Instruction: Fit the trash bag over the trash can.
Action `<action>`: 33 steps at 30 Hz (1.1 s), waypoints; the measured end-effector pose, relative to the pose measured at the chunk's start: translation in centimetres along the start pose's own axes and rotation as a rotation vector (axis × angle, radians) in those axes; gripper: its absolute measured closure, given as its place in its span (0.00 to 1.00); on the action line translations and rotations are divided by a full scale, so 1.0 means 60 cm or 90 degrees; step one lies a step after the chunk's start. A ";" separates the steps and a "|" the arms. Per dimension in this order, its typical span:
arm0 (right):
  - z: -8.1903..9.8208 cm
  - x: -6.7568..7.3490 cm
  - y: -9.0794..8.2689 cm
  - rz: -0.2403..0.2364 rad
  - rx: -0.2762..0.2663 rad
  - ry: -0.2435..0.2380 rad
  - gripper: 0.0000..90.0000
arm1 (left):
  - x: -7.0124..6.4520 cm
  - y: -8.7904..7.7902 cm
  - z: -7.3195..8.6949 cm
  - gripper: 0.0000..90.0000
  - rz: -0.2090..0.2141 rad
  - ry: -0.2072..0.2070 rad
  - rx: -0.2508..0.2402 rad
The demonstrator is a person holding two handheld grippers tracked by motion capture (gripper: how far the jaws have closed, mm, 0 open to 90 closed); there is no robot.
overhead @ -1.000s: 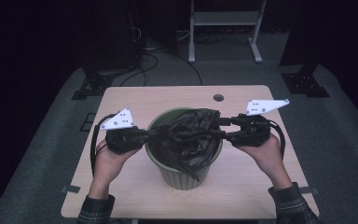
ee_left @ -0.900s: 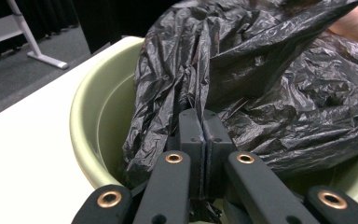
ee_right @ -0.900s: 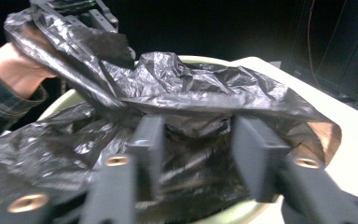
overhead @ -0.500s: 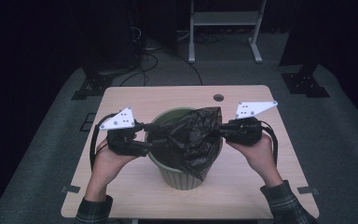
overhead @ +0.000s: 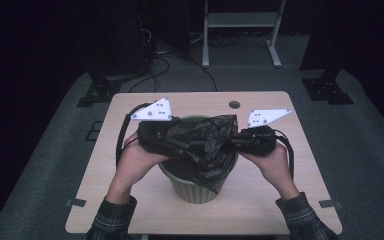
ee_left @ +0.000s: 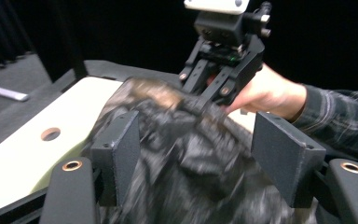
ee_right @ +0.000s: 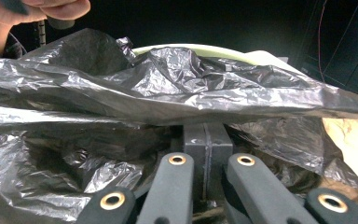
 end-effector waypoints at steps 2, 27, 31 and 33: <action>0.000 0.000 0.000 -0.001 0.000 -0.001 1.00 | 0.000 0.015 -0.006 0.35 0.009 -0.005 0.004; 0.014 -0.008 -0.045 0.010 -0.008 0.000 1.00 | 0.056 -0.038 0.037 1.00 -0.059 -0.060 0.020; 0.024 -0.011 -0.059 0.016 -0.001 0.001 1.00 | 0.066 -0.076 0.061 1.00 -0.094 -0.079 0.008; 0.030 -0.010 -0.065 0.016 0.003 0.000 1.00 | 0.068 -0.094 0.074 1.00 -0.113 -0.086 0.004</action>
Point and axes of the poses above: each handheld gripper's, and its own axes: y roughly forward along the jaws, z roughly out of its underside, x roughly to its left, the point moved 3 cm from there along y, roughly forward along the jaws, and after that the axes turned 7 degrees about z, right-handed, at the moved point
